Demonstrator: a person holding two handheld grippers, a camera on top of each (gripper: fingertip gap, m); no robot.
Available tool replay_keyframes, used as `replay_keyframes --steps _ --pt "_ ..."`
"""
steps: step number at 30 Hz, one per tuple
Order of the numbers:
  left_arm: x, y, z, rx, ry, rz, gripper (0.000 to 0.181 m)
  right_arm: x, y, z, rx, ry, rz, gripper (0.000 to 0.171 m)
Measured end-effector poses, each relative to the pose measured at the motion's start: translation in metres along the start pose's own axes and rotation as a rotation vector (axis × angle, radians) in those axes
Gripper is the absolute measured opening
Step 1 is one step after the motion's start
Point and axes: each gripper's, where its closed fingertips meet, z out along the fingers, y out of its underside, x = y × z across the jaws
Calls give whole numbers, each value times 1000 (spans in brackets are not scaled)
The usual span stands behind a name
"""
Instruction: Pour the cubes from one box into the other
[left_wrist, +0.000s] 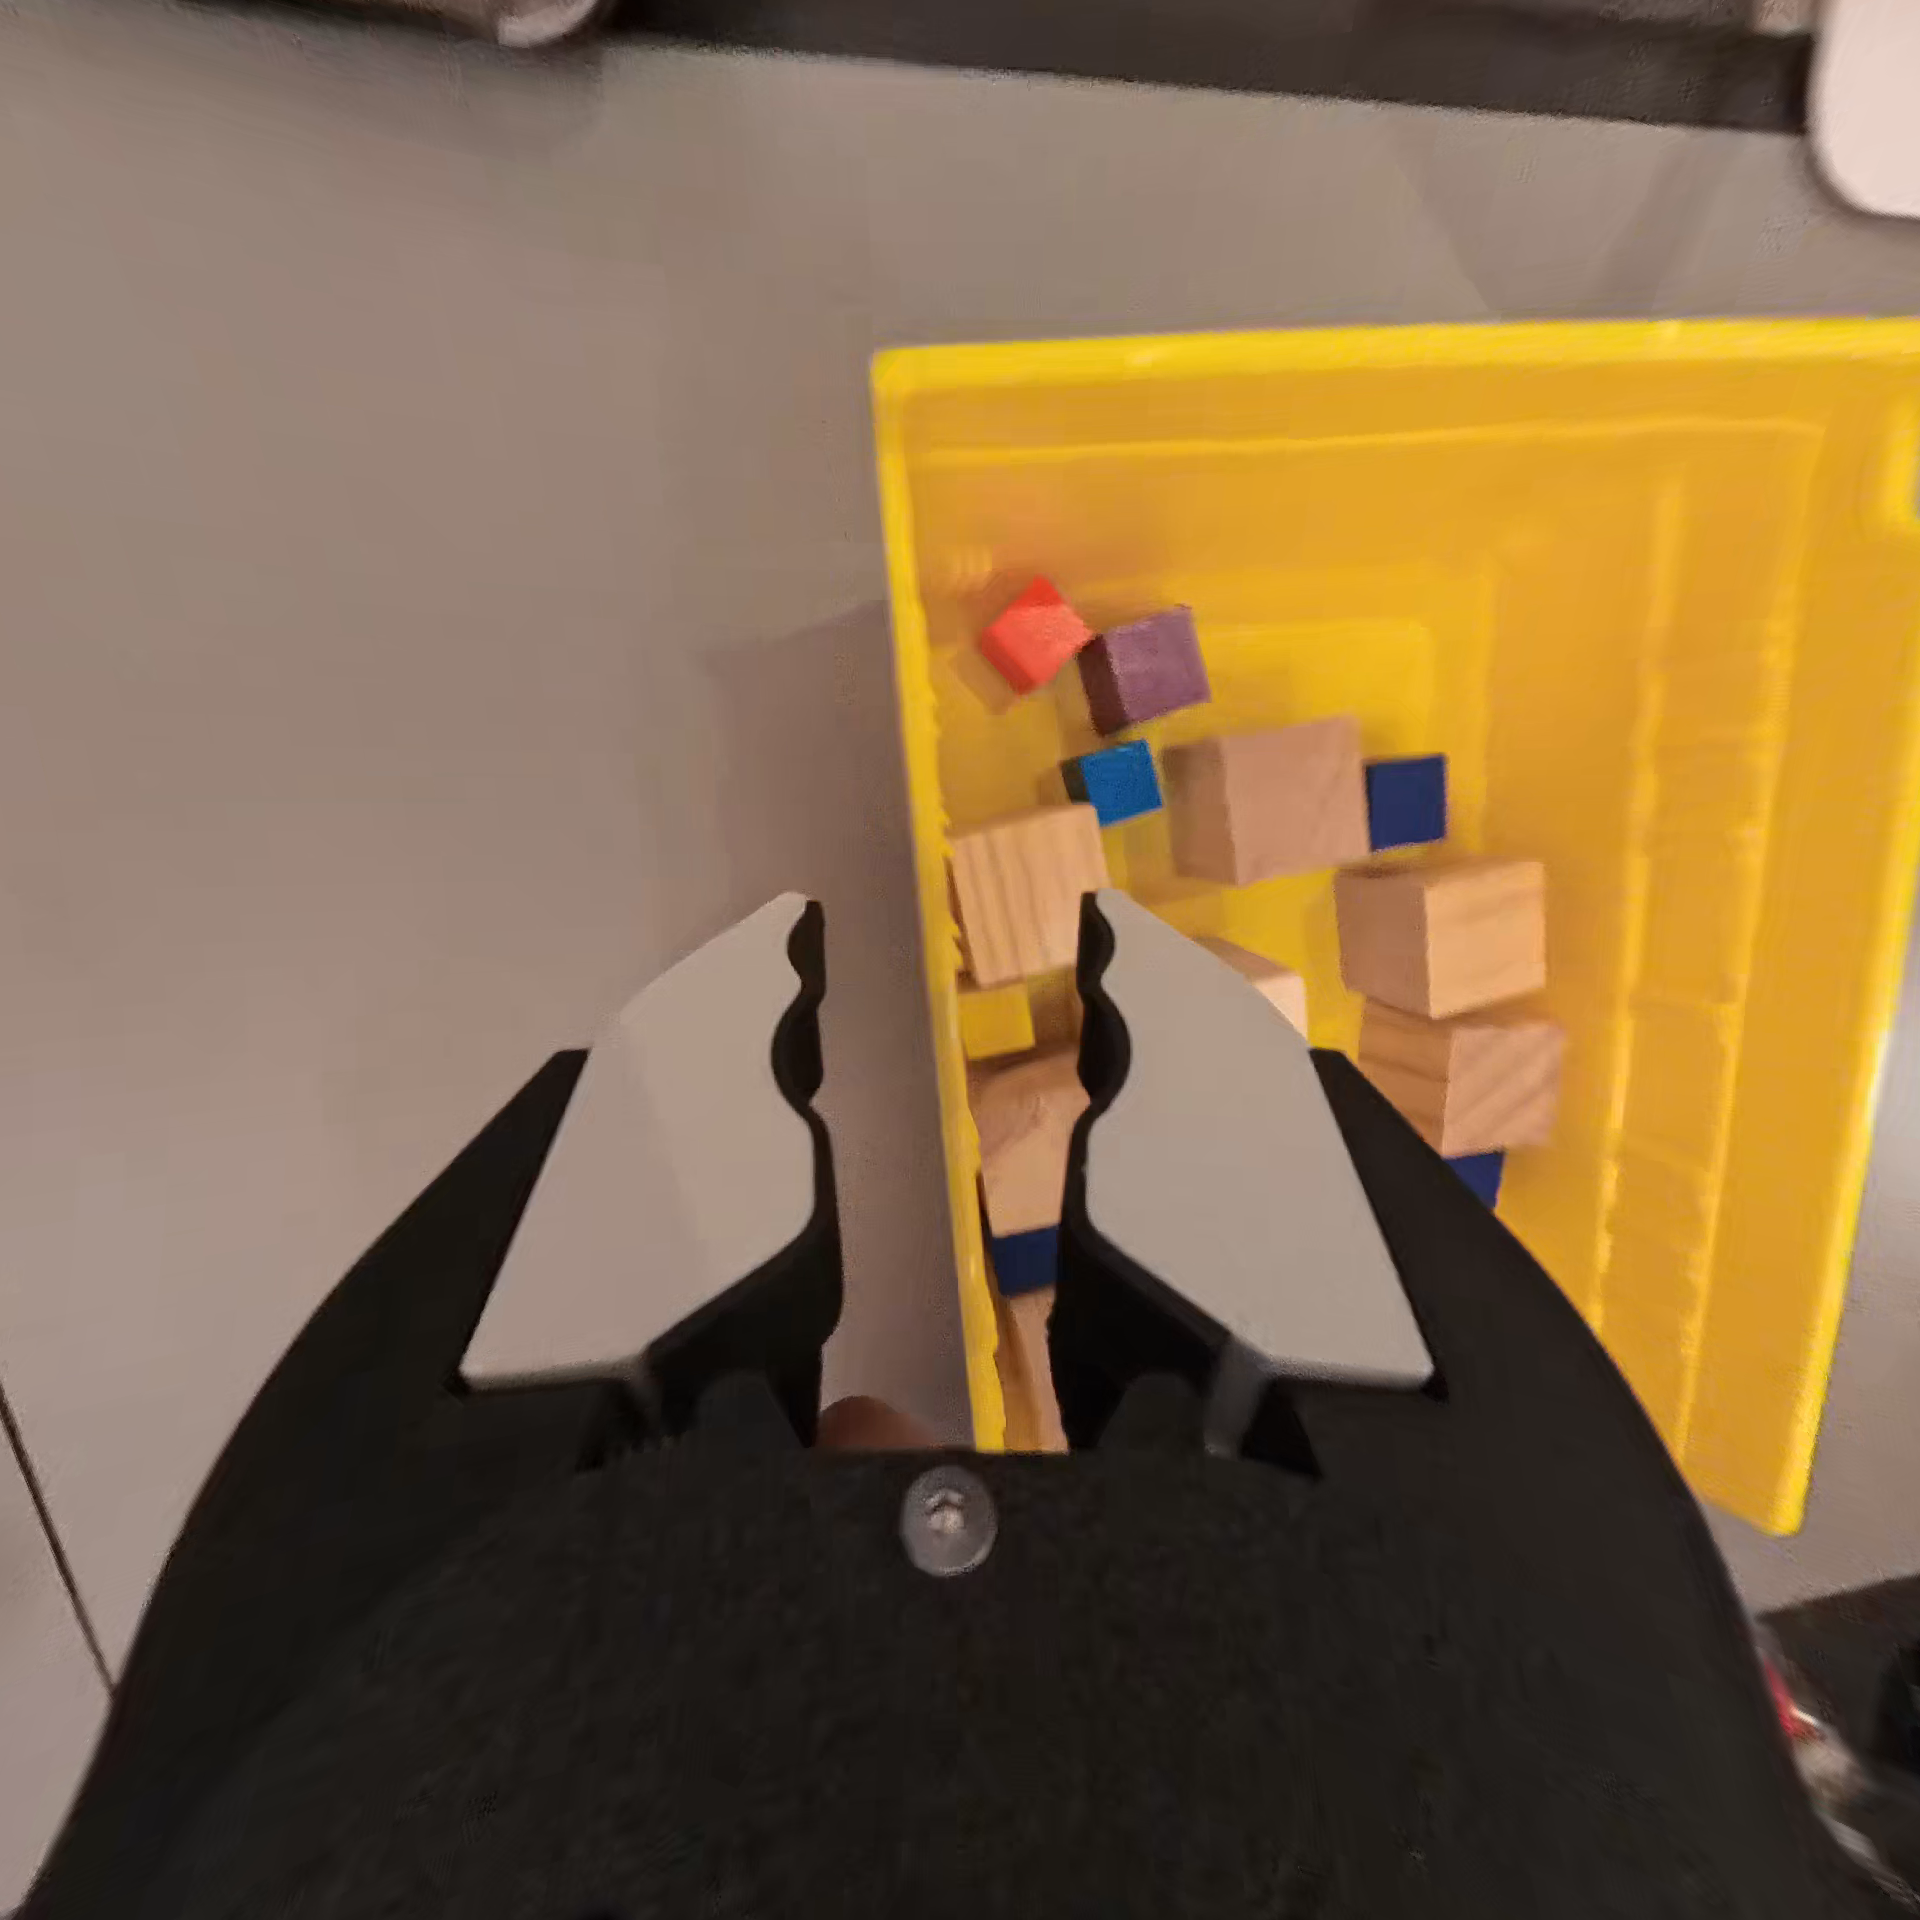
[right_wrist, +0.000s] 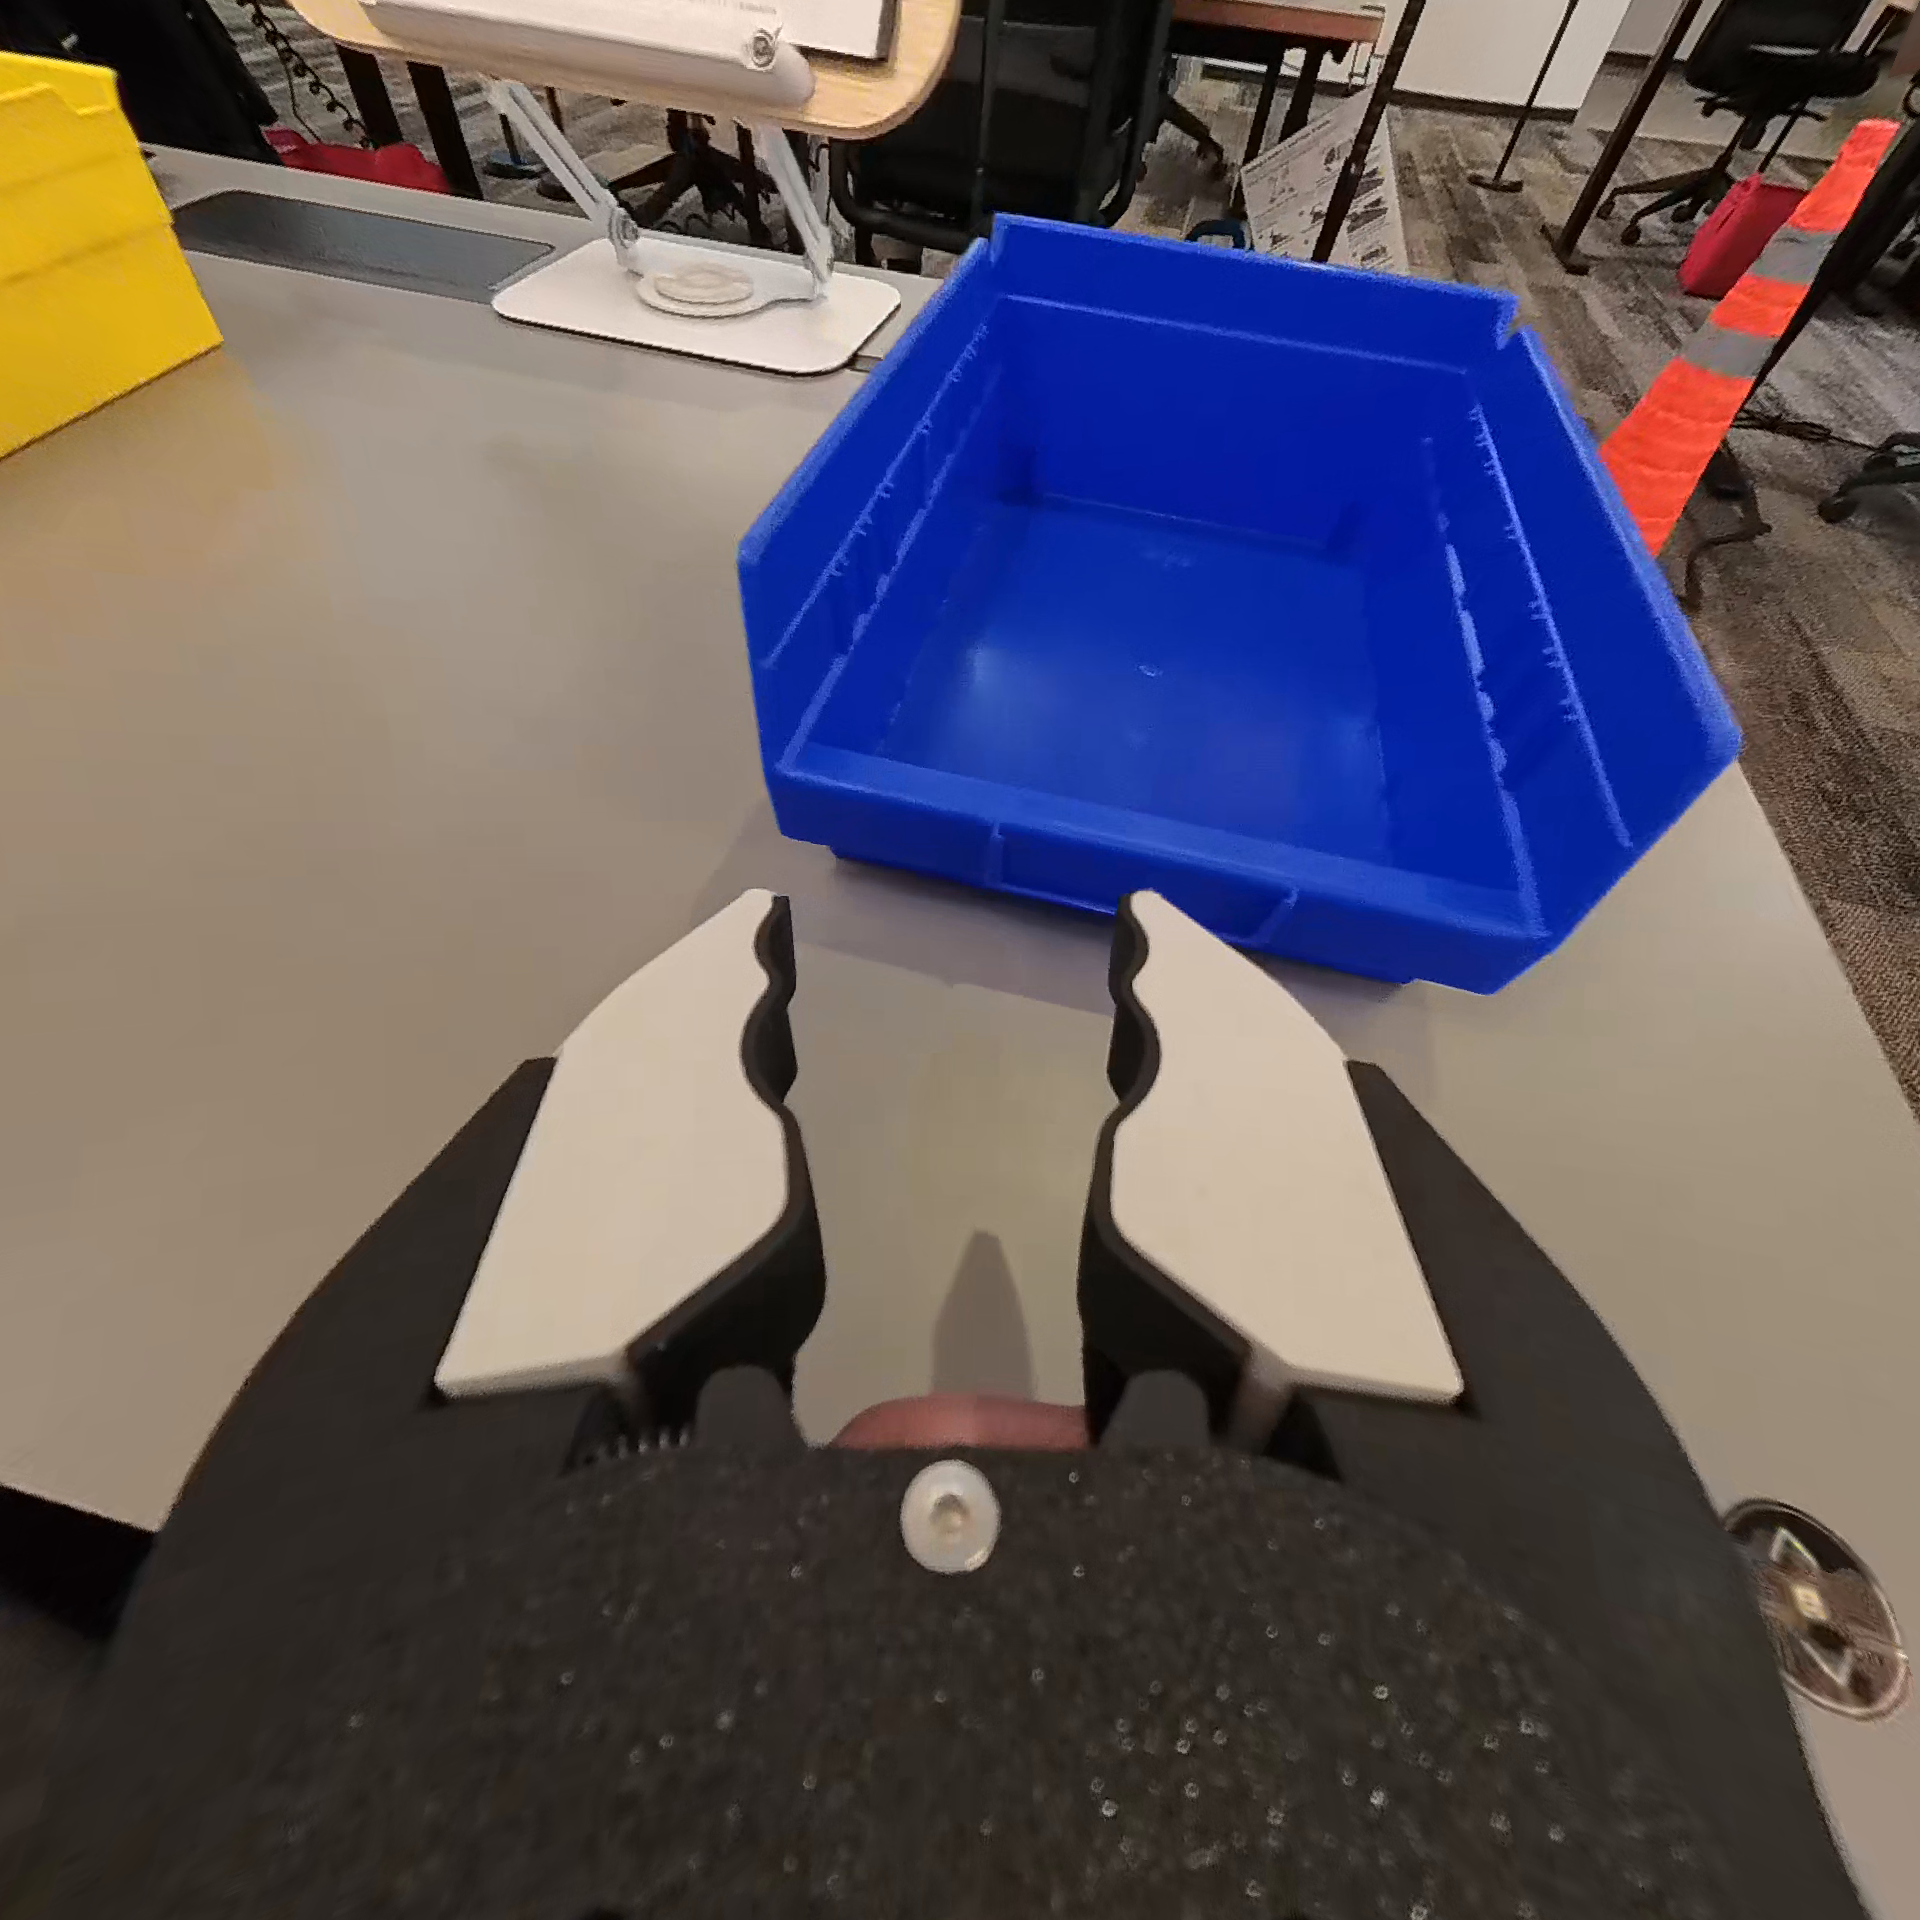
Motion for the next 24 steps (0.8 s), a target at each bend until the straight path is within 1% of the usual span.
replay_keyframes --steps 2,3,5,6,7,10,13,15,16,17,18,19,21,22,24 --pt "-3 -7 19 -84 15 -42 45 -8 0 5 -6 -6 -18 58" --pt "-5 -9 27 -121 5 -35 41 -14 0 9 -19 -7 -39 58" --pt "-11 -10 40 -170 -39 -8 25 -32 -2 20 -54 -37 -96 58" --pt "-9 -11 45 -186 -27 -5 21 -46 -8 26 -64 -73 -118 58" --pt "-5 -10 49 -204 -3 0 9 -64 -15 33 -67 -130 -136 58" --pt "-6 -11 51 -208 -35 61 5 -138 -46 58 -76 -363 -176 63" --pt "-7 -10 51 -194 -58 70 4 -229 -78 91 -197 -605 -195 68" --pt "-8 -9 50 -193 -67 82 4 -289 -105 113 -262 -724 -206 68" --pt "-8 -8 50 -191 -62 79 4 -316 -117 126 -324 -754 -168 65" --pt "-8 -8 50 -189 -54 75 4 -344 -129 136 -411 -802 -99 58" --pt "-8 -7 49 -186 -47 72 4 -369 -141 146 -480 -856 -41 57" --pt "-9 -6 49 -184 -44 70 4 -386 -150 163 -537 -840 -24 57" --pt "-10 -5 48 -183 -40 76 5 -405 -158 205 -630 -720 -84 51" --pt "-10 -4 48 -183 -38 75 5 -408 -154 225 -699 -649 -129 51" --pt "-11 -3 48 -182 -28 77 5 -412 -142 252 -844 -545 -131 47"
